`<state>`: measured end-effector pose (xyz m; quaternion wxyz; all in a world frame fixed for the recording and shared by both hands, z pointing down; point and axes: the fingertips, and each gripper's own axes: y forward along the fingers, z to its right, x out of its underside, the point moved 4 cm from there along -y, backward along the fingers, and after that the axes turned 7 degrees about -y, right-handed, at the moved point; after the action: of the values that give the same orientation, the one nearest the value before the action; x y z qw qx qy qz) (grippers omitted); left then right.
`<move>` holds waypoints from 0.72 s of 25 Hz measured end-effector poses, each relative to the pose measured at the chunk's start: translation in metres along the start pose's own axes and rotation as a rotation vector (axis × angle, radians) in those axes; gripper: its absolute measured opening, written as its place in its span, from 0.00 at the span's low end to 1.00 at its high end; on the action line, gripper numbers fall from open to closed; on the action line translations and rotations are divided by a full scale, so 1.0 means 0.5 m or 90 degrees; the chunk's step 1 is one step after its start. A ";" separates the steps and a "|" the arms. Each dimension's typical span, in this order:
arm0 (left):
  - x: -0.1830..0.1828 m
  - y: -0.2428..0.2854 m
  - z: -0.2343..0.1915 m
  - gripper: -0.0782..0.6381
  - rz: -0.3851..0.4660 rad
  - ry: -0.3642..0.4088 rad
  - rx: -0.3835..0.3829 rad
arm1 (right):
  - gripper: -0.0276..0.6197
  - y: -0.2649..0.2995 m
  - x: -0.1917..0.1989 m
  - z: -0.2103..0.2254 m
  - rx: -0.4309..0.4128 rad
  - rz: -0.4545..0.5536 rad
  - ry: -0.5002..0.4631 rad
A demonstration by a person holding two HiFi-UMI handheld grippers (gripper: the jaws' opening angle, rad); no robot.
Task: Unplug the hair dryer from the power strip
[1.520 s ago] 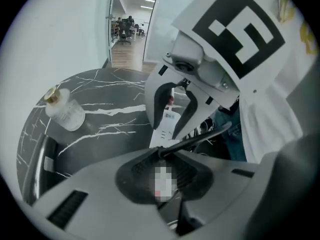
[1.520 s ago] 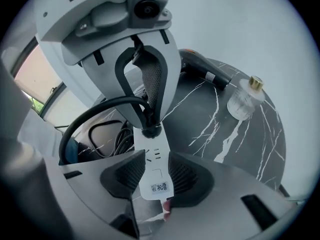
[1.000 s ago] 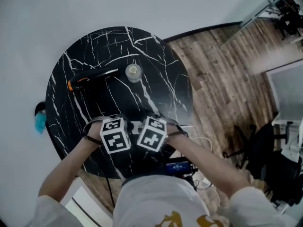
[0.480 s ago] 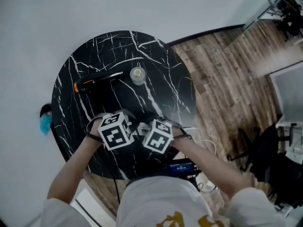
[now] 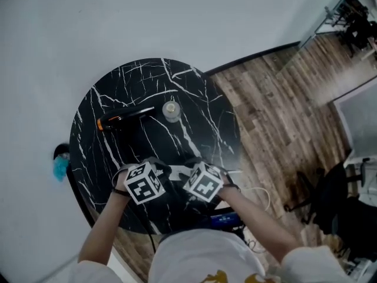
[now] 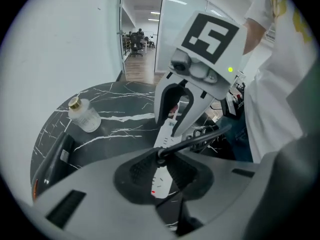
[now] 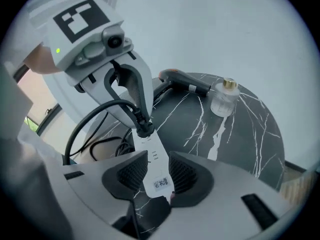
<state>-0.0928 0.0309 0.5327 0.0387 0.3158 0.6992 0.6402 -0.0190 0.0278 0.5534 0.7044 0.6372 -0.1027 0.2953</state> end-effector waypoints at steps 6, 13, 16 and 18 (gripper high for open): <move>0.013 0.010 0.003 0.18 -0.008 -0.011 -0.019 | 0.22 -0.043 0.031 0.005 0.024 0.033 0.065; 0.025 0.008 0.012 0.30 -0.008 0.011 -0.009 | 0.22 -0.074 0.049 0.005 0.042 0.068 0.110; 0.037 0.008 0.017 0.34 -0.020 0.021 -0.004 | 0.22 -0.082 0.055 0.001 0.048 0.076 0.116; 0.050 0.008 0.022 0.38 -0.038 0.029 0.011 | 0.22 -0.087 0.062 0.001 0.051 0.074 0.120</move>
<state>-0.1062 0.0527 0.5433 0.0390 0.2802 0.7144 0.6400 0.0297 0.0353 0.5332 0.6664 0.6274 -0.0612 0.3982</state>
